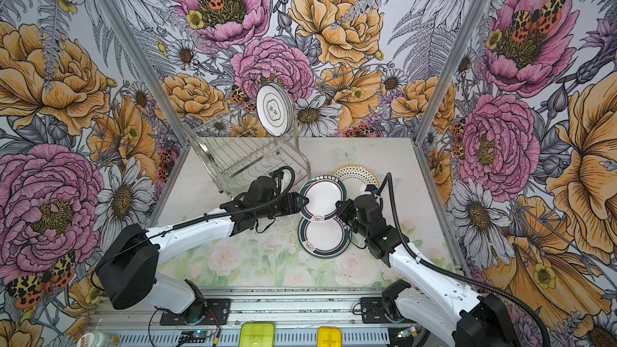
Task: Unload the plates from the dish rack
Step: Place the plate among the plates.
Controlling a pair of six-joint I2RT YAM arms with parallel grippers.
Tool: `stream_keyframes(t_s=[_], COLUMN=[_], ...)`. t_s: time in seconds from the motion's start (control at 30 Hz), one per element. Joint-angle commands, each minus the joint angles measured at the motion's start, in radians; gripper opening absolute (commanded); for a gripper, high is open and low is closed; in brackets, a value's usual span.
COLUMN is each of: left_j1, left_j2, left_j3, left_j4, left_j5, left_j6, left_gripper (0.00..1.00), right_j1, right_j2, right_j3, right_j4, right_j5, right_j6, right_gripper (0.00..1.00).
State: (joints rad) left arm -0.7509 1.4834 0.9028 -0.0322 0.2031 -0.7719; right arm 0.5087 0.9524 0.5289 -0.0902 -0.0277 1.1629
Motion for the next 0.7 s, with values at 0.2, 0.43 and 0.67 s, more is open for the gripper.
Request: stream_keyframes(t_s=[0.2,0.43,0.67], left_j1=[0.015,0.035,0.038], left_j2=[-0.01,-0.02,0.001], left_j3=[-0.029,-0.036,-0.016], left_j4=[0.068,0.099,0.117], left_j5=[0.064,0.069,0.102], left_j6=[-0.021,-0.036,-0.047], left_gripper=[0.65,0.56,0.36], right_j1=[-0.019,-0.027,-0.029], right_j2=[-0.043,-0.005,0.036], right_j3=[-0.005,0.006,0.013], right_j4=[0.127,0.154,0.179], right_j5=[-0.076,-0.137,-0.17], right_j6=[0.019,0.02,0.021], right_gripper=[0.0,0.0,0.0])
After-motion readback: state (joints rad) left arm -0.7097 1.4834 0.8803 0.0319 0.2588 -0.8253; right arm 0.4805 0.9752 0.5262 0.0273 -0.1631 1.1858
